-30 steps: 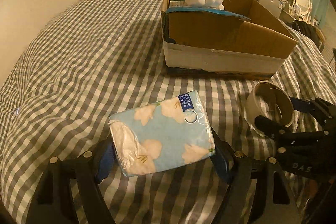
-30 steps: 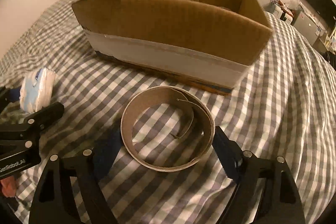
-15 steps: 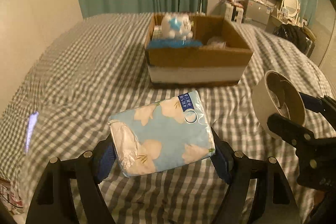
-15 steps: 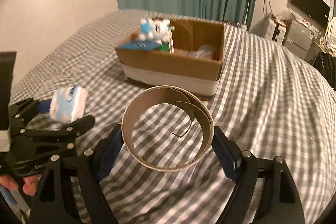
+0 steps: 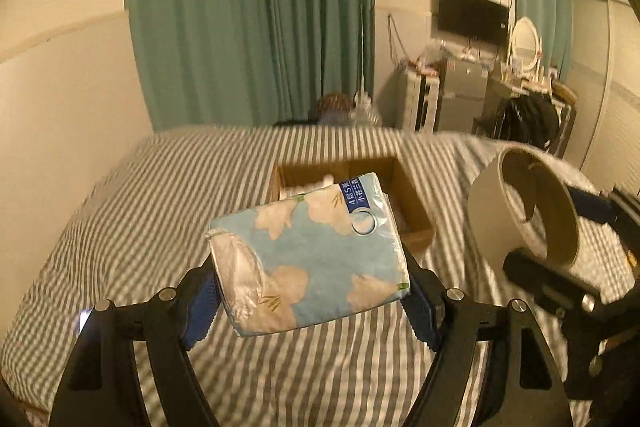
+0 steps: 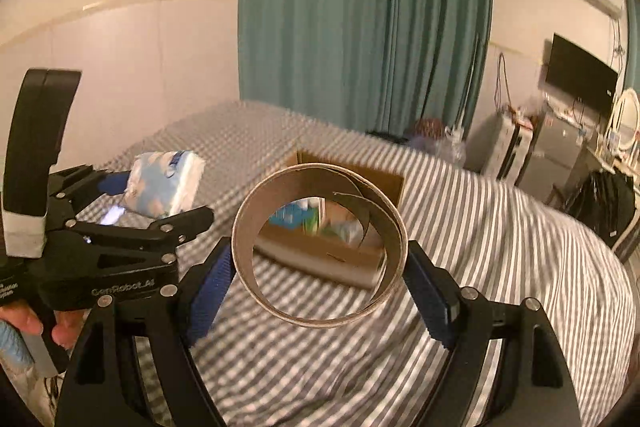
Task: Organize objects
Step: 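Place the tissue pack and tape roll into the cardboard box and release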
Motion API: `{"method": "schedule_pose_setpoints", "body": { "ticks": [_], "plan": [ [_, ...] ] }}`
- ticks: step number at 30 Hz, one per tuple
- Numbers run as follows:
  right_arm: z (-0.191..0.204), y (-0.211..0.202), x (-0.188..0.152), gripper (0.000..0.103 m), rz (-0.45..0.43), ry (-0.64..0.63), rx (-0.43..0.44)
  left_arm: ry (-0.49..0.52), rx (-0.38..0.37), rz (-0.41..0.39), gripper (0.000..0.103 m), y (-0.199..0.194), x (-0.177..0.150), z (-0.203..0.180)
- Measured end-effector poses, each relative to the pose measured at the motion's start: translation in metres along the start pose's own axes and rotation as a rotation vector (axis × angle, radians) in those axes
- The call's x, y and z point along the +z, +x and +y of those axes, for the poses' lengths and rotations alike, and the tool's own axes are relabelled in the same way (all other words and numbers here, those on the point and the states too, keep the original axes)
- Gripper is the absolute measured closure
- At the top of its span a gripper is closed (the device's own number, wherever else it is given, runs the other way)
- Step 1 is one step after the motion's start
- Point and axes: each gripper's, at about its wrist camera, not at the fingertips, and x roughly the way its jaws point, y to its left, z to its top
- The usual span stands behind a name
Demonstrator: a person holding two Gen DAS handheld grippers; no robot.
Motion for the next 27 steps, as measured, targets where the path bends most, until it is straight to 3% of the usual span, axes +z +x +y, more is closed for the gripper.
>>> {"method": "schedule_pose_setpoints", "body": {
  "ticks": [11, 15, 20, 24, 27],
  "plan": [
    [-0.035, 0.042, 0.079, 0.021, -0.102, 0.012, 0.006, -0.019, 0.001, -0.097, 0.023, 0.074, 0.087, 0.021],
    [-0.047, 0.072, 0.101, 0.021, -0.114, 0.024, 0.013, -0.019, -0.019, -0.079, 0.023, 0.118, 0.106, 0.023],
    [-0.063, 0.132, 0.108, 0.021, -0.069, 0.055, 0.010, 0.003, -0.032, 0.023, 0.023, 0.180, 0.090, 0.020],
    [-0.074, 0.183, 0.092, 0.021, 0.019, 0.097, 0.039, 0.027, -0.025, 0.126, 0.023, 0.228, 0.065, 0.013],
    [-0.078, 0.213, 0.079, 0.021, 0.078, 0.107, 0.052, 0.013, -0.025, 0.159, 0.023, 0.255, 0.058, 0.011]
  ]
}}
